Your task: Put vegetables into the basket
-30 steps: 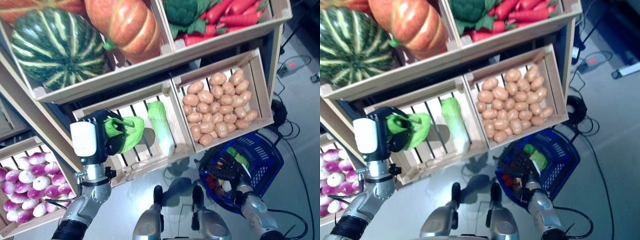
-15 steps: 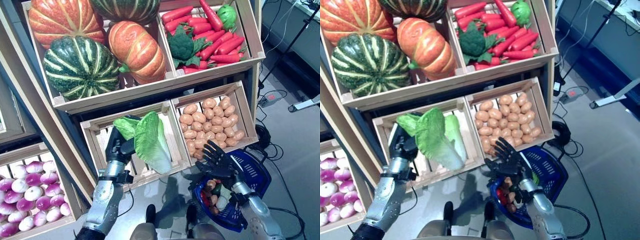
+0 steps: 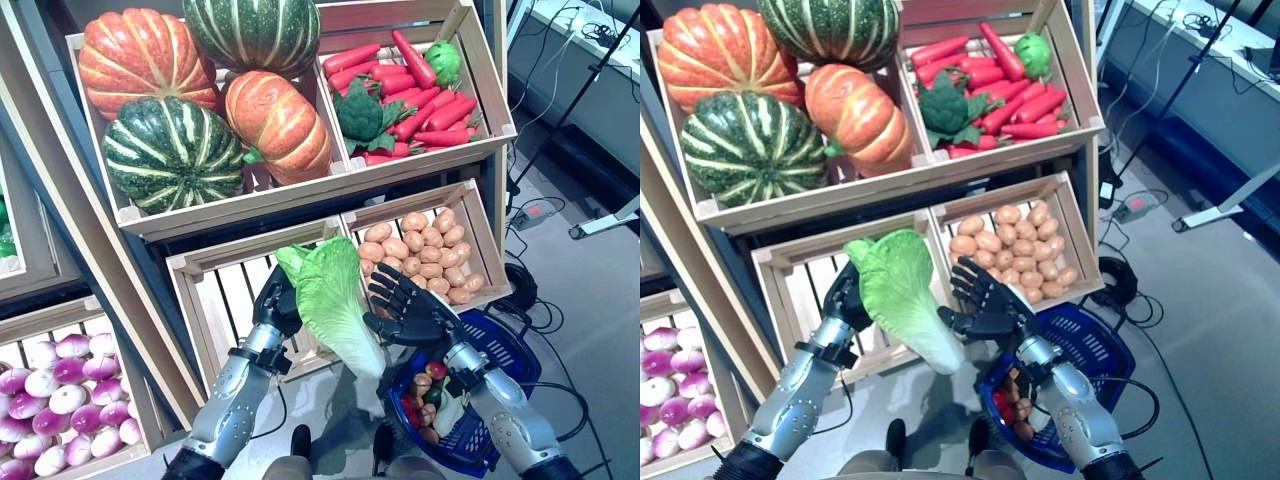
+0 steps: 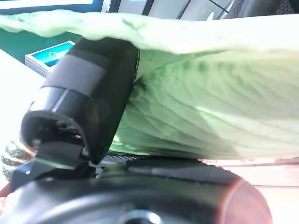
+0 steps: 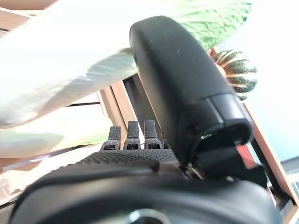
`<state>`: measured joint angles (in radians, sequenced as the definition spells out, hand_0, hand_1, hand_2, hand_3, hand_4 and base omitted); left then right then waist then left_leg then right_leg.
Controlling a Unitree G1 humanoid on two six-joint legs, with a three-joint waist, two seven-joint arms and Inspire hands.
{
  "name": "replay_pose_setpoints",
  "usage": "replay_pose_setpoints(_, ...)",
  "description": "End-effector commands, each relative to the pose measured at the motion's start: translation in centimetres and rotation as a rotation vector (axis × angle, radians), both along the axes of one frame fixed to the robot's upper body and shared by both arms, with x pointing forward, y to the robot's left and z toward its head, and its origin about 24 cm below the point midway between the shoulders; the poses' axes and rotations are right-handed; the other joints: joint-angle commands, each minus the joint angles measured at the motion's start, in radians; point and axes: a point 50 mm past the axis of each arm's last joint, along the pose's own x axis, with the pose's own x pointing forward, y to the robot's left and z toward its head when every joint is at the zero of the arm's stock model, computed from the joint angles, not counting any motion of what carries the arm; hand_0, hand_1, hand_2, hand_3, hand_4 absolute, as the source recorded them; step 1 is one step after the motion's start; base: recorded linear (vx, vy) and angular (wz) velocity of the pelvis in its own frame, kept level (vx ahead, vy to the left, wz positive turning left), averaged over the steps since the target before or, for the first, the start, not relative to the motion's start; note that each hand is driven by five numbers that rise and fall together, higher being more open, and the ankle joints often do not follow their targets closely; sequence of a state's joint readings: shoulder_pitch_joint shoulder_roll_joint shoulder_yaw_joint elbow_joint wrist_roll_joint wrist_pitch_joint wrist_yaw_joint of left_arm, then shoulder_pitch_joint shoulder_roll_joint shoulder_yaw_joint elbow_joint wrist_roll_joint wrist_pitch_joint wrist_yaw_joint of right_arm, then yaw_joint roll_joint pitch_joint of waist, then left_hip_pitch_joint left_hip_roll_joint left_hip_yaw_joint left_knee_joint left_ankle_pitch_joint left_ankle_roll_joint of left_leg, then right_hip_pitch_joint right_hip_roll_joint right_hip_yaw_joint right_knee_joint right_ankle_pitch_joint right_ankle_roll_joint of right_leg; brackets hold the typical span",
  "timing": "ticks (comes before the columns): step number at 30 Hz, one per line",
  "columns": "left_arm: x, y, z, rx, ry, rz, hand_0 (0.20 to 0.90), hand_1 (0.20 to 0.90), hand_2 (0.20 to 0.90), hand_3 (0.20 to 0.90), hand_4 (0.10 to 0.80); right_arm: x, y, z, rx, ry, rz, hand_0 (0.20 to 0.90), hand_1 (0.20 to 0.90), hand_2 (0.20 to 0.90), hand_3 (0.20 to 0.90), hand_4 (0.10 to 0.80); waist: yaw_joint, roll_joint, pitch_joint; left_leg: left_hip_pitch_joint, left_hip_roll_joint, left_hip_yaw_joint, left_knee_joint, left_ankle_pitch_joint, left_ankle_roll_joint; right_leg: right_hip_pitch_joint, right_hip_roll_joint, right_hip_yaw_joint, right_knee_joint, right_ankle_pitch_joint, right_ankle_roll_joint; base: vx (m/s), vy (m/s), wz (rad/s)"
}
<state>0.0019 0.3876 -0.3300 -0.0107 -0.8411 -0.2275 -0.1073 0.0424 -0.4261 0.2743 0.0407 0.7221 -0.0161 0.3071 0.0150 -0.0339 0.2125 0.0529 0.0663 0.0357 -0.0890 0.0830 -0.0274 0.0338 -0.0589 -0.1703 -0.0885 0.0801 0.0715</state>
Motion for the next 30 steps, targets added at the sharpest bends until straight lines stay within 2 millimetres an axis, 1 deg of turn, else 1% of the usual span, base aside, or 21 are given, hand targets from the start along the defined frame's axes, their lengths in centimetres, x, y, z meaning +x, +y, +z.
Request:
replay_pose_setpoints(1, 1.1, -1.8, 5.7, -0.11, -0.287, -0.109, 0.3, 0.3, 0.3, 0.3, 0.4, 0.1, 2.5, 3.0, 0.108, -0.119, 0.215, 0.9, 0.9, 0.9, 0.9, 0.8, 0.002, -0.032, -0.112, 0.02, -0.016, -0.007, 0.003, -0.098, -0.004, 0.046, -0.07, 0.01, 0.023, -0.049, 0.047, 0.0, 0.0, 0.0)
replay_pose_setpoints(4, 1.1, -1.9, 5.7, -0.109, -0.288, -0.113, 0.3, 0.3, 0.3, 0.3, 0.4, 0.0, 2.7, 2.8, 0.111, -0.099, 0.241, 0.9, 0.9, 0.9, 0.9, 0.8, 0.002, -0.033, -0.115, 0.02, -0.016, -0.007, 0.002, -0.097, -0.004, 0.048, -0.07, 0.009, 0.021, -0.048, 0.047, 0.0, 0.0, 0.0)
replay_pose_setpoints(5, 1.0, -1.8, 5.7, -0.097, -0.297, -0.123, 0.3, 0.3, 0.3, 0.3, 0.4, -0.2, 2.7, 2.4, 0.13, -0.059, 0.28, 0.9, 0.9, 0.9, 0.9, 0.8, 0.004, -0.034, -0.122, 0.02, -0.016, -0.01, 0.002, -0.098, -0.005, 0.05, -0.07, 0.008, 0.016, -0.046, 0.046, 0.0, 0.0, 0.0)
replay_pose_setpoints(11, 1.0, -1.7, 5.7, -0.09, -0.301, -0.131, 0.3, 0.3, 0.3, 0.3, 0.4, -0.2, 2.4, 2.4, 0.144, -0.047, 0.279, 0.9, 0.9, 0.9, 0.9, 0.8, 0.004, -0.035, -0.128, 0.017, -0.015, -0.011, 0.002, -0.096, -0.006, 0.049, -0.07, 0.006, 0.013, -0.045, 0.047, 0.0, 0.0, 0.0)
replay_pose_setpoints(13, 0.9, -1.5, 5.7, -0.057, -0.314, -0.127, 0.3, 0.3, 0.3, 0.3, 0.4, 0.0, 1.6, 2.7, 0.156, -0.053, 0.233, 0.9, 0.9, 0.9, 0.9, 0.8, 0.0, -0.036, -0.132, 0.016, -0.013, -0.008, 0.002, -0.095, -0.008, 0.047, -0.069, 0.006, 0.013, -0.043, 0.048, 0.0, 0.0, 0.0)
replay_pose_setpoints(14, 0.9, -1.5, 5.7, -0.057, -0.314, -0.127, 0.3, 0.3, 0.3, 0.3, 0.4, 0.0, 1.6, 2.7, 0.156, -0.053, 0.233, 0.9, 0.9, 0.9, 0.9, 0.8, 0.0, -0.036, -0.132, 0.016, -0.013, -0.008, 0.002, -0.095, -0.008, 0.047, -0.069, 0.006, 0.013, -0.043, 0.048, 0.0, 0.0, 0.0)
replay_pose_setpoints(15, 0.9, -1.4, 5.8, -0.041, -0.32, -0.122, 0.3, 0.3, 0.3, 0.3, 0.4, 0.1, 0.9, 2.7, 0.152, -0.054, 0.195, 0.9, 0.9, 0.9, 0.9, 0.8, -0.003, -0.037, -0.134, 0.016, -0.012, -0.005, 0.002, -0.095, -0.008, 0.045, -0.069, 0.007, 0.013, -0.042, 0.049, 0.0, 0.0, 0.0)
replay_pose_setpoints(16, 0.9, -1.4, 5.8, -0.041, -0.32, -0.122, 0.3, 0.3, 0.3, 0.3, 0.4, 0.1, 0.9, 2.7, 0.152, -0.054, 0.195, 0.9, 0.9, 0.9, 0.9, 0.8, -0.003, -0.037, -0.134, 0.016, -0.012, -0.005, 0.002, -0.095, -0.008, 0.045, -0.069, 0.007, 0.013, -0.042, 0.049, 0.0, 0.0, 0.0)
replay_pose_setpoints(17, 1.0, -1.1, 5.9, -0.022, -0.328, -0.11, 0.3, 0.3, 0.3, 0.3, 0.4, 0.3, 0.2, 2.8, 0.144, -0.055, 0.164, 0.9, 0.9, 0.9, 0.9, 0.8, -0.007, -0.037, -0.136, 0.015, -0.011, -0.002, 0.002, -0.095, -0.008, 0.042, -0.068, 0.01, 0.012, -0.041, 0.049, 0.0, 0.0, 0.0)
replay_pose_setpoints(18, 1.0, -1.0, 5.9, -0.016, -0.331, -0.107, 0.3, 0.3, 0.3, 0.3, 0.4, 0.3, 0.0, 2.9, 0.141, -0.057, 0.156, 0.9, 0.9, 0.9, 0.9, 0.8, -0.008, -0.037, -0.136, 0.014, -0.011, -0.001, 0.002, -0.095, -0.008, 0.042, -0.068, 0.01, 0.013, -0.041, 0.05, -0.036, -0.009, -0.02)
replay_pose_setpoints(20, 1.0, -0.3, 6.0, 0.014, -0.335, -0.077, 0.3, 0.3, 0.3, 0.3, 0.4, 0.2, -1.3, 2.9, 0.133, -0.058, 0.077, 0.9, 0.9, 0.9, 0.9, 0.8, -0.015, -0.038, -0.138, 0.014, -0.009, 0.004, 0.002, -0.095, -0.008, 0.038, -0.068, 0.013, 0.012, -0.039, 0.051, -0.042, -0.024, -0.02)
replay_pose_setpoints(21, 0.9, 0.4, 5.9, 0.017, -0.331, -0.059, 0.3, 0.3, 0.3, 0.3, 0.4, 0.2, -2.1, 2.9, 0.177, -0.061, 0.02, 0.9, 0.9, 0.9, 0.9, 0.8, -0.019, -0.037, -0.139, 0.013, -0.009, 0.007, 0.002, -0.095, -0.008, 0.037, -0.067, 0.017, 0.01, -0.038, 0.052, -0.05, -0.031, -0.01)
replay_pose_setpoints(23, 0.9, 0.5, 5.9, 0.015, -0.333, -0.054, 0.3, 0.3, 0.3, 0.3, 0.4, 0.2, -2.2, 3.0, 0.199, -0.066, -0.003, 0.9, 0.9, 0.9, 0.9, 0.8, -0.02, -0.036, -0.138, 0.012, -0.008, 0.008, 0.002, -0.094, -0.009, 0.036, -0.067, 0.017, 0.01, -0.037, 0.052, -0.035, -0.013, -0.04)
replay_pose_setpoints(26, 1.0, 0.5, 6.0, 0.013, -0.337, -0.048, 0.3, 0.3, 0.3, 0.3, 0.4, 0.4, -1.9, 3.0, 0.281, -0.058, -0.024, 0.9, 0.9, 0.9, 0.9, 0.8, -0.021, -0.032, -0.138, 0.011, -0.006, 0.012, 0.002, -0.093, -0.009, 0.033, -0.067, 0.021, 0.009, -0.036, 0.052, -0.027, -0.001, -0.13)
replay_pose_setpoints(30, 1.0, 0.4, 6.0, 0.016, -0.337, -0.051, 0.3, 0.3, 0.3, 0.3, 0.4, 0.4, -1.4, 3.0, 0.338, -0.058, -0.03, 0.9, 0.9, 0.9, 0.9, 0.8, -0.022, -0.029, -0.138, 0.008, -0.005, 0.013, 0.002, -0.093, -0.009, 0.031, -0.067, 0.021, 0.008, -0.036, 0.052, -0.005, -0.001, -0.02)
